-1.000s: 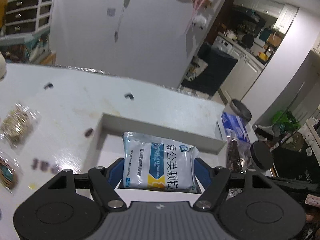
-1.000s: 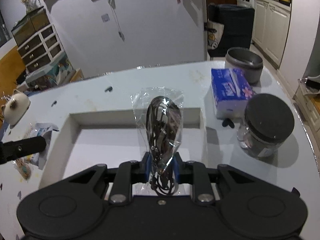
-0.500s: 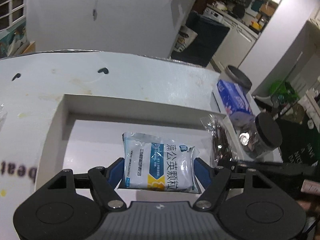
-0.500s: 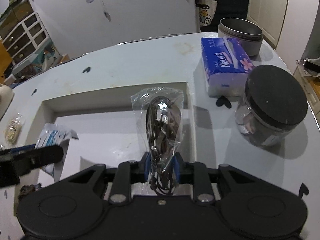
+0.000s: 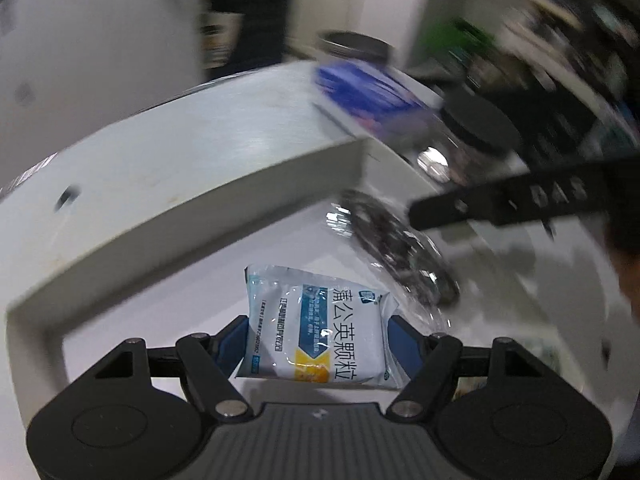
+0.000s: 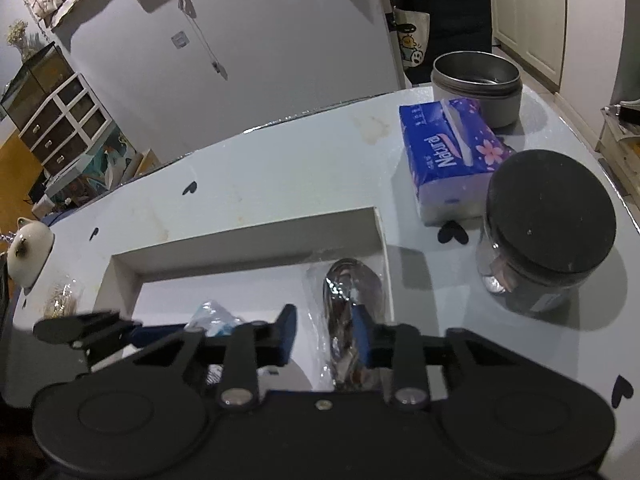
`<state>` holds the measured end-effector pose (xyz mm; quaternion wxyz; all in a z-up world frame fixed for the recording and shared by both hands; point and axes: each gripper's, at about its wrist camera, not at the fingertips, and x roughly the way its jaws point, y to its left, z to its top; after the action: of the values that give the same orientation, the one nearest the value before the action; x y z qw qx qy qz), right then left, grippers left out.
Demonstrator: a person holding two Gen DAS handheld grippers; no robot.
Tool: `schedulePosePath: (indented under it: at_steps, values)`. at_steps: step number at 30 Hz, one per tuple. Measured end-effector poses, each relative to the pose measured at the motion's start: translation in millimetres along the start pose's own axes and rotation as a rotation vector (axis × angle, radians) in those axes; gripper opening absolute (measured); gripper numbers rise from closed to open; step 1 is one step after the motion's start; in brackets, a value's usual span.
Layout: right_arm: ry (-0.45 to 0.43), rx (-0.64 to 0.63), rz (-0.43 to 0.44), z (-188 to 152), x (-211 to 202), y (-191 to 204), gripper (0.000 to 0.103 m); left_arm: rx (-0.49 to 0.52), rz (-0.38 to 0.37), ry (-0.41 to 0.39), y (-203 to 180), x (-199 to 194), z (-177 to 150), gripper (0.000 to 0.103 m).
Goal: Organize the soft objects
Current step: 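Carry the sachet and dark cord bag over the white box with both tools, then open both tools to drop the sachet and cord bag into the box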
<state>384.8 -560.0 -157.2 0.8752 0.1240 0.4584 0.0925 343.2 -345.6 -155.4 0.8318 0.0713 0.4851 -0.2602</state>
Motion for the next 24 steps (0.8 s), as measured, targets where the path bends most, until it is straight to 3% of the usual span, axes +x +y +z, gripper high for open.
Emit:
schedulePosePath:
  at_steps: [4,6,10,12,14,20,24]
  values:
    - [0.017,0.018,-0.008,-3.6,4.2,-5.1,0.029,0.197,-0.035,0.042,-11.8,13.0,7.4,0.074]
    - [0.021,0.032,-0.015,-6.0,4.7,-8.0,0.029,0.184,-0.027,0.046,-11.0,18.4,12.0,0.074]
    - [0.027,0.052,-0.025,-10.3,5.3,-12.0,0.029,0.054,0.018,0.029,-3.7,27.6,17.8,0.075]
    - [0.029,0.051,-0.028,-11.3,4.7,-11.8,0.029,0.067,0.0,0.008,-3.9,29.4,18.2,0.075]
    - [0.027,0.048,-0.029,-11.4,3.9,-11.0,0.029,0.177,-0.03,-0.007,-8.4,28.5,15.9,0.075]
    - [0.029,0.035,-0.029,-11.8,2.7,-8.1,0.029,0.63,-0.131,0.038,-23.4,30.6,6.6,0.076]
    - [0.029,0.029,-0.03,-12.8,1.2,-5.9,0.029,0.794,-0.182,0.045,-24.9,33.9,12.3,0.082]
